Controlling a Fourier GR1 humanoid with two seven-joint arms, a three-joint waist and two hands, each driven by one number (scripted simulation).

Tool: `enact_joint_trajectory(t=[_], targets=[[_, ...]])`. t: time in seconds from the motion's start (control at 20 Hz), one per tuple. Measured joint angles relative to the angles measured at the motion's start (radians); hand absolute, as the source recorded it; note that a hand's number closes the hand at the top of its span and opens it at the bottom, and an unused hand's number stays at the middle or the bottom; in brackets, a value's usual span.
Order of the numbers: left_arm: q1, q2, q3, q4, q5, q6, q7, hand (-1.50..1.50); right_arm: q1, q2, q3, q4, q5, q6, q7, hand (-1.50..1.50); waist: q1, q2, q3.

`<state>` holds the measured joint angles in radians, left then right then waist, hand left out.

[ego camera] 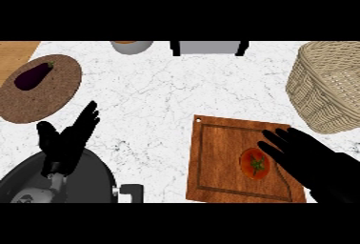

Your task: Pick the tomato from the cutting board and place it in the basket

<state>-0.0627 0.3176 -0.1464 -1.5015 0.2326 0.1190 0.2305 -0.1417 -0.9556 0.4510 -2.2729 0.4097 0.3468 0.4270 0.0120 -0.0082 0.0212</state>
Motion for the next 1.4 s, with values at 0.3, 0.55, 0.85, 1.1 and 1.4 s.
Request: enact_joint_trajectory(t=[0.3, 0.55, 0.85, 1.1, 1.4], targets=[[0.01, -0.002, 0.002, -0.006, -0.005, -0.003, -0.007, 0.0, 0.007, 0.045, 0.046, 0.083, 0.097, -0.049, -0.057, -1.5, 0.001, -0.002, 0.002], [0.014, -0.005, 0.004, -0.014, -0.015, 0.005, -0.002, 0.0, 0.007, 0.094, 0.084, 0.141, 0.156, -0.086, -0.088, -1.5, 0.002, -0.002, 0.002], [0.016, -0.004, 0.009, -0.018, -0.013, -0.001, 0.011, 0.0, 0.0, 0.148, 0.139, 0.213, 0.236, -0.117, -0.109, -1.5, 0.001, -0.003, 0.001], [0.019, -0.004, 0.011, -0.024, -0.021, 0.0, 0.013, 0.0, -0.006, 0.171, 0.177, 0.292, 0.298, -0.114, -0.107, -1.5, 0.002, -0.002, 0.001], [0.025, -0.004, 0.015, -0.03, -0.029, 0.004, 0.019, 0.0, -0.017, 0.214, 0.203, 0.354, 0.334, -0.112, -0.104, -1.5, -0.001, -0.003, 0.002]])
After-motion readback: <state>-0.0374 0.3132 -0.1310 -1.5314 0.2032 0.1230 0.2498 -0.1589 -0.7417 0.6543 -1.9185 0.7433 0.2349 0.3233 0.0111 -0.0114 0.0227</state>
